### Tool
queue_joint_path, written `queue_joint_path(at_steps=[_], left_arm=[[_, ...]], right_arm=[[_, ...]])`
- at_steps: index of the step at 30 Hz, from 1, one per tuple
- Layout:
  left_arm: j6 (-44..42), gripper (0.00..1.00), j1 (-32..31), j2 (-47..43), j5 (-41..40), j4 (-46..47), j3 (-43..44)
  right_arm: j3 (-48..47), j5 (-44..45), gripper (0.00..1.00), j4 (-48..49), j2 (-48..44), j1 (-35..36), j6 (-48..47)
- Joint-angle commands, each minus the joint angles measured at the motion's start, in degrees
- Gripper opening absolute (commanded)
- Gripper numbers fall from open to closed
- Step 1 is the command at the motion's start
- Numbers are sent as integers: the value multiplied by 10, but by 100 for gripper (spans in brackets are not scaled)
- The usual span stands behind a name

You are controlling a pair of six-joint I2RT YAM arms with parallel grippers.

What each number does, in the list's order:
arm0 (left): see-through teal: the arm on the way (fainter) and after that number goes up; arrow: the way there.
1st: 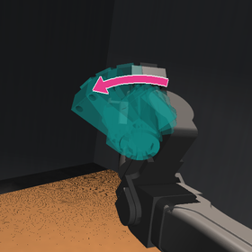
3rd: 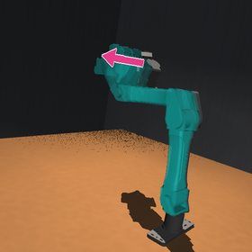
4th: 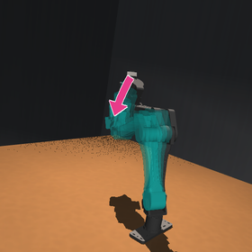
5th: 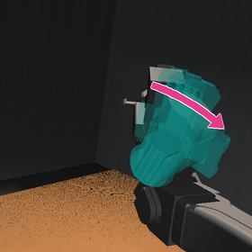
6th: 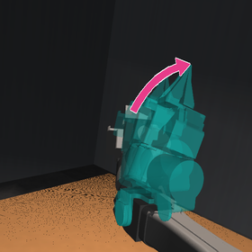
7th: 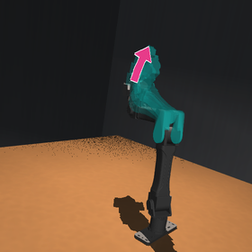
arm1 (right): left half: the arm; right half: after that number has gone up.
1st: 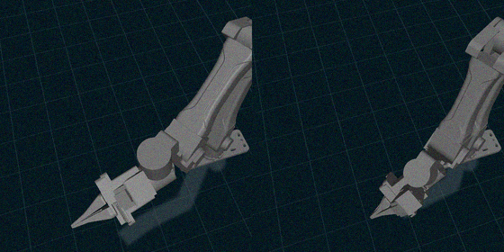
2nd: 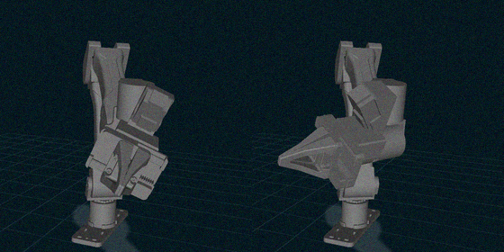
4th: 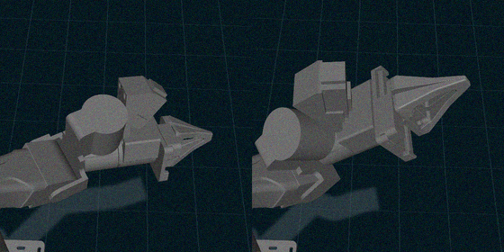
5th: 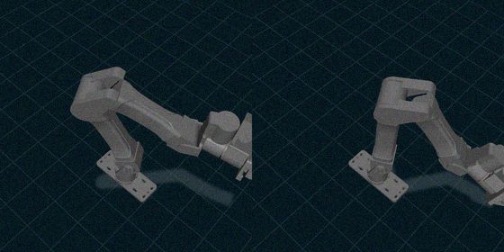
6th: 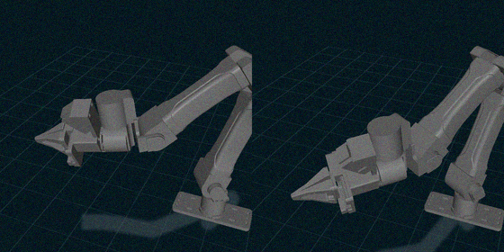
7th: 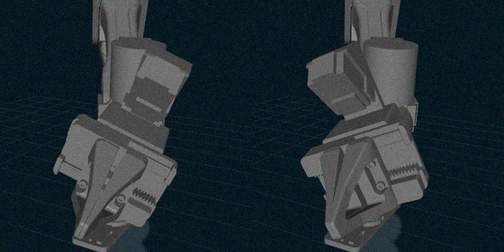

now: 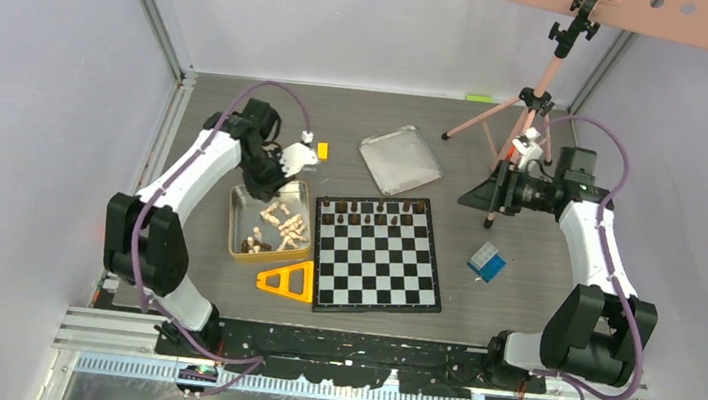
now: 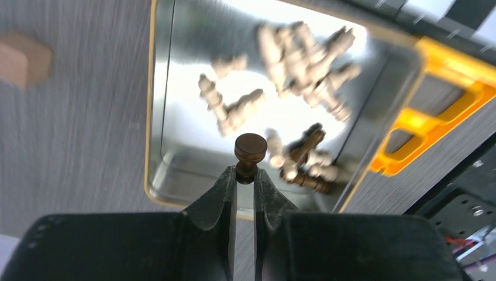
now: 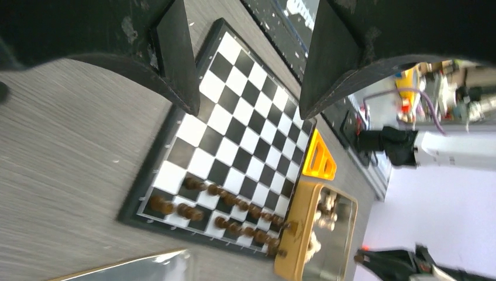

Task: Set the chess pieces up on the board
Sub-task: Pick up the chess piece from the storage box.

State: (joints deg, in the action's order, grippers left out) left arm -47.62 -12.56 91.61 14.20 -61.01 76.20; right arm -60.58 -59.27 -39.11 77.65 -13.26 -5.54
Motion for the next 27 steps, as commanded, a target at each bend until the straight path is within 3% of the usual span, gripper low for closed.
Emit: queue_joint_path(at_steps=[1,5,10,16,21,27], left_arm=[[108,0,-94,-23,40,-12,48],[189,0,-160,-11,81,17,99],[263,0,-222,22,121,56,171],[320,0,-263,68,145,69,234],[336,0,-278,86,144,76,247],[340,0,-282,88,138,81,244]], right_arm=[[-53,15,69,-25,12,93,-46],[-81,8,69,-17,36,184,-39],[-84,-18,68,103,73,253,61],[-71,-32,66,247,108,287,205],[-79,-36,66,273,123,303,231],[-77,-34,59,284,134,320,240]])
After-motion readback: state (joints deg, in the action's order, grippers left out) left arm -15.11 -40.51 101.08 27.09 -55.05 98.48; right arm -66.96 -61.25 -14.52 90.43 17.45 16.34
